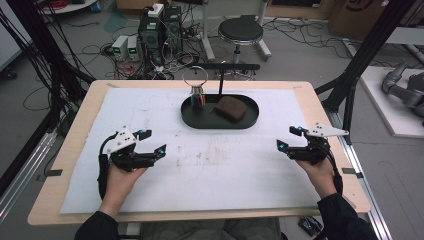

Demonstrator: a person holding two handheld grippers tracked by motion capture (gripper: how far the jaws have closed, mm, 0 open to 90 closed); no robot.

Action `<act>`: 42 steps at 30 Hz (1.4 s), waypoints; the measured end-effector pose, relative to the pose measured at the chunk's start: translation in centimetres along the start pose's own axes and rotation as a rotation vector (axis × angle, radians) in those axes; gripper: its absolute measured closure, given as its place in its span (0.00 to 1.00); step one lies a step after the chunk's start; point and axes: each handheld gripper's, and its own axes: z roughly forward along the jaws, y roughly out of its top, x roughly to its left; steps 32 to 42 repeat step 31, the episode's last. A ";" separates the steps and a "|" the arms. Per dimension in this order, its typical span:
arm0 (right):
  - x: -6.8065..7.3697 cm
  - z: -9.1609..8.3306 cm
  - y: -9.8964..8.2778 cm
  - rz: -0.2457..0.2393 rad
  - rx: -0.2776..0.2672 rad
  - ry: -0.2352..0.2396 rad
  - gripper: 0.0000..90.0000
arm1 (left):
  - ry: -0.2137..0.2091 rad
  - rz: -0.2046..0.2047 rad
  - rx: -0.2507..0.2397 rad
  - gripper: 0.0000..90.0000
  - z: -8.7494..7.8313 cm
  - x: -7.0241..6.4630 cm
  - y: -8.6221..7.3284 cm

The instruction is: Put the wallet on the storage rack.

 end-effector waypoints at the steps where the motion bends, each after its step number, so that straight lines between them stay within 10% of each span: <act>1: -0.1 0.0 0.0 0.006 0.001 -0.001 0.24 | 0.005 -0.001 -0.004 0.26 -0.2 0.1 0.0; 42: -0.8 -0.7 -1.0 0.016 -0.004 -0.059 0.24 | 0.024 -0.008 0.015 0.26 -0.1 1.2 -0.4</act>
